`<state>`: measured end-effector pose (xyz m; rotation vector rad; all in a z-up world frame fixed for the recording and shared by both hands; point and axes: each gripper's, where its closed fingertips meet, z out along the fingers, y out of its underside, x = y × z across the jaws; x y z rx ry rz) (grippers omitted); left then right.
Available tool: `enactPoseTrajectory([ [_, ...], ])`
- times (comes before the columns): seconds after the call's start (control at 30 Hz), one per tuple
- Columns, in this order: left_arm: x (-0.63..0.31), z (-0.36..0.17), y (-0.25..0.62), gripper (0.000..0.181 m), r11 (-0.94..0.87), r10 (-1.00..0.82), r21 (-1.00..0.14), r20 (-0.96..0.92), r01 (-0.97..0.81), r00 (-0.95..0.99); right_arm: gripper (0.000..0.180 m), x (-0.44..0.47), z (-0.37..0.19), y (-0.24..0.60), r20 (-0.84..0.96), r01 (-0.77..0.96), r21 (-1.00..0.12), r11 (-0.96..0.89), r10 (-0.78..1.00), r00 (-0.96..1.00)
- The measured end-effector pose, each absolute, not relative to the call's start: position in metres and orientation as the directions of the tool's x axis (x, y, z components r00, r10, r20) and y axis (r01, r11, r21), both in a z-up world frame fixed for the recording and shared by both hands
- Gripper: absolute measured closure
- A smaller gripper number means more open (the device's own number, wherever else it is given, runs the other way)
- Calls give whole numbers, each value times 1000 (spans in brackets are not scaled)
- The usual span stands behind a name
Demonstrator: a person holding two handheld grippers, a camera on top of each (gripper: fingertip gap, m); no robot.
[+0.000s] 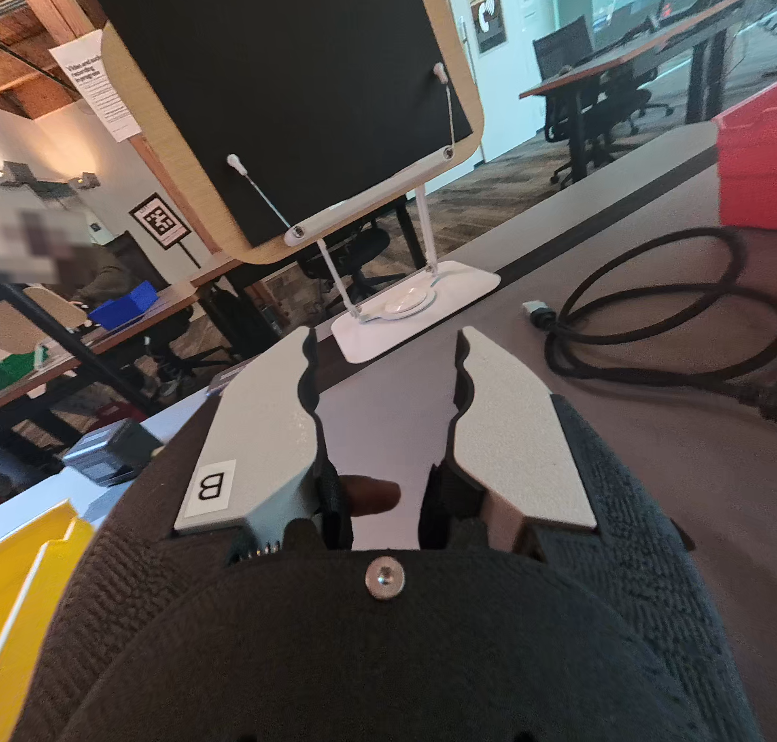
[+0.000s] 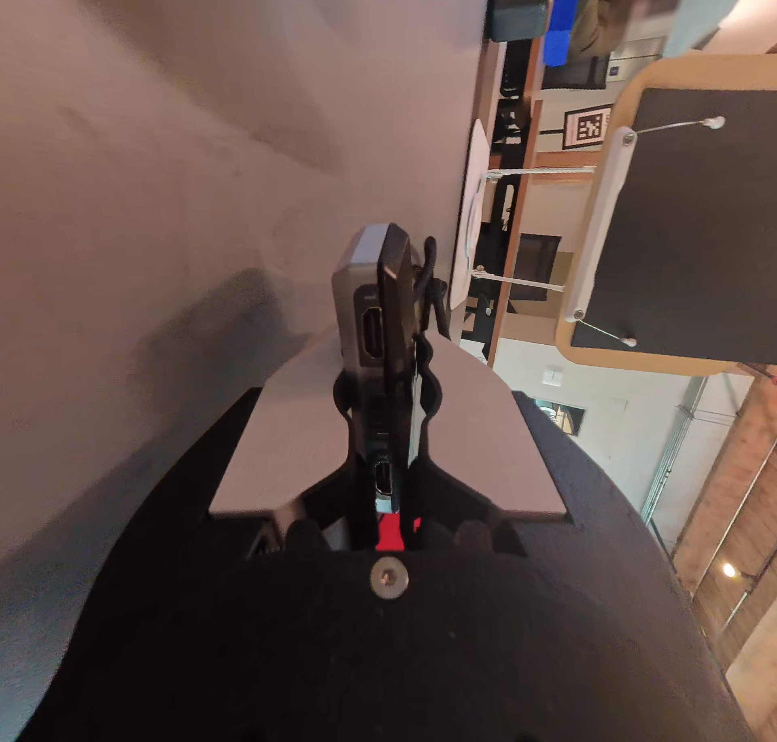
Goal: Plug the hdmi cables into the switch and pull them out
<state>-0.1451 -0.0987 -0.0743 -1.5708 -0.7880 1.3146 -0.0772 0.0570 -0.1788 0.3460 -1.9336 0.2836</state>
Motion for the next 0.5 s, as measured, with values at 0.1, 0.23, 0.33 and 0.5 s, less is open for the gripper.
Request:
enactPoseTrajectory([
  [0.1, -143, -74, -88, 105, -317, 897, -944, -330, -91, 296, 145, -75, -190, 57, 903, -372, -33, 928, -132, -408],
  [0.23, -143, -81, -79, 94, -274, 888, -960, -278, -64, 366, 142, -72, -192, 57, 884, -386, -55, 921, -135, -447],
  [0.33, -144, -90, -75, 86, -267, 878, -963, -255, -29, 404, 136, -67, -191, 59, 844, -395, -133, 909, -106, -527],
  [0.5, -143, -96, -67, 77, -259, 861, -966, -237, -12, 451, 128, -59, -191, 67, 777, -393, -186, 901, -110, -620],
])
